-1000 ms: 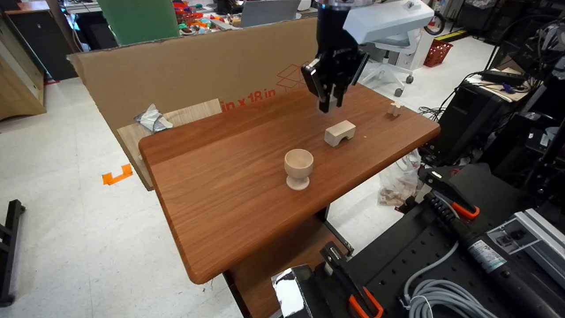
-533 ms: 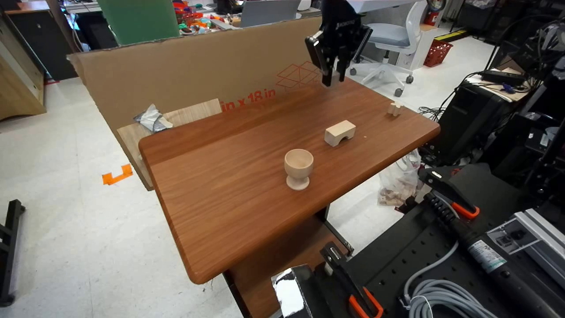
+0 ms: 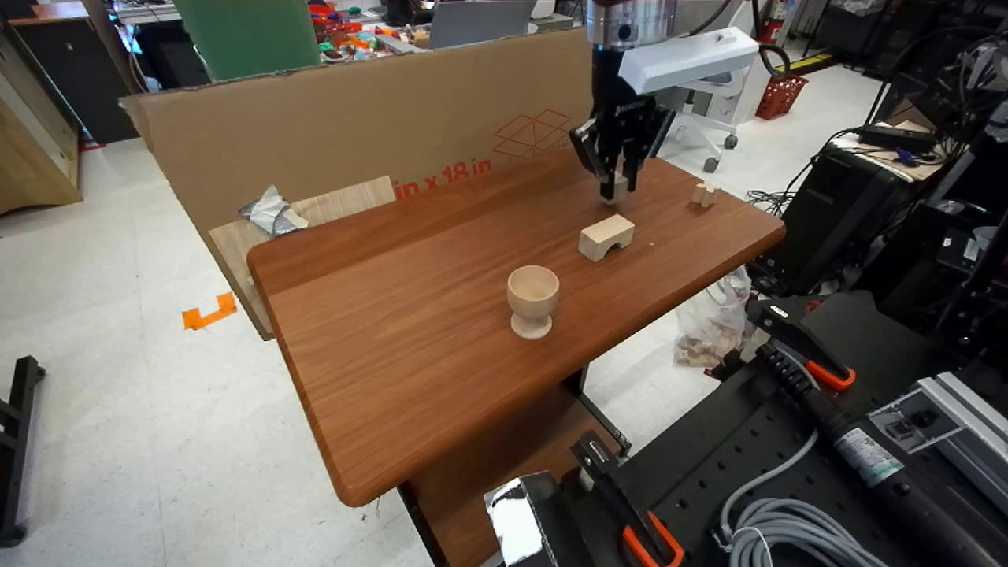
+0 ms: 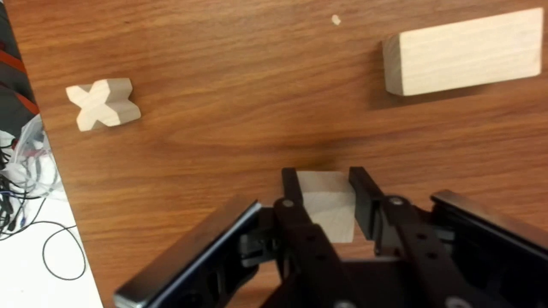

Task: Remove the wooden cube from the top of the wooden block

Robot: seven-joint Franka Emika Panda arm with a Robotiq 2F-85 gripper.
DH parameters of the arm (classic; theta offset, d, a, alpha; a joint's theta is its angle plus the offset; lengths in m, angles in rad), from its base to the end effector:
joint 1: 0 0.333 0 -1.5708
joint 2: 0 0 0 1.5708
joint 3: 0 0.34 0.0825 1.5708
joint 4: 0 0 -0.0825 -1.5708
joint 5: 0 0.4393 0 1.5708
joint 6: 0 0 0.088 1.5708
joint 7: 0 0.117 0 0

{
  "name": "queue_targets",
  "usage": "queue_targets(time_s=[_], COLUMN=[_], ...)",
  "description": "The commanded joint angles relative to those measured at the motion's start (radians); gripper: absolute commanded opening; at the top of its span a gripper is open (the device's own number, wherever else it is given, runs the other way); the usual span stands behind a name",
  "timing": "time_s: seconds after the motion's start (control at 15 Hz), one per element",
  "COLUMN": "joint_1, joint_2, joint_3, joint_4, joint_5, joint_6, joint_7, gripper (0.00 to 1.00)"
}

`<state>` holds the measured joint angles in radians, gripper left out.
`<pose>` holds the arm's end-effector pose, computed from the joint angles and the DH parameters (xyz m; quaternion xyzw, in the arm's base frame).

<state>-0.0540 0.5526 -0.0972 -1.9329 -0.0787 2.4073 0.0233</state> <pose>0.6535 -0.0999 0.1595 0.9967 -0.0507 -0.0416 0.0484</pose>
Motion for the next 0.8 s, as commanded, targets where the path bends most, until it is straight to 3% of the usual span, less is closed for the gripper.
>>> queue_targets(time_s=[0.0, 0.07, 0.13, 0.2, 0.6, 0.73], joint_1=[0.001, 0.002, 0.004, 0.004, 0.005, 0.007], joint_2=[0.083, 0.083, 0.082, 0.078, -0.071, -0.157], joint_3=[0.003, 0.005, 0.007, 0.012, 0.080, 0.108], joint_4=[0.095, 0.105, 0.107, 0.110, 0.013, -0.032], joint_5=[0.005, 0.006, 0.008, 0.010, 0.047, 0.078], joint_6=[-0.063, -0.080, -0.084, -0.097, -0.096, -0.100], joint_7=[0.023, 0.024, 0.028, 0.022, -0.028, -0.035], gripper=[0.08, 0.08, 0.58, 0.59, 1.00, 1.00])
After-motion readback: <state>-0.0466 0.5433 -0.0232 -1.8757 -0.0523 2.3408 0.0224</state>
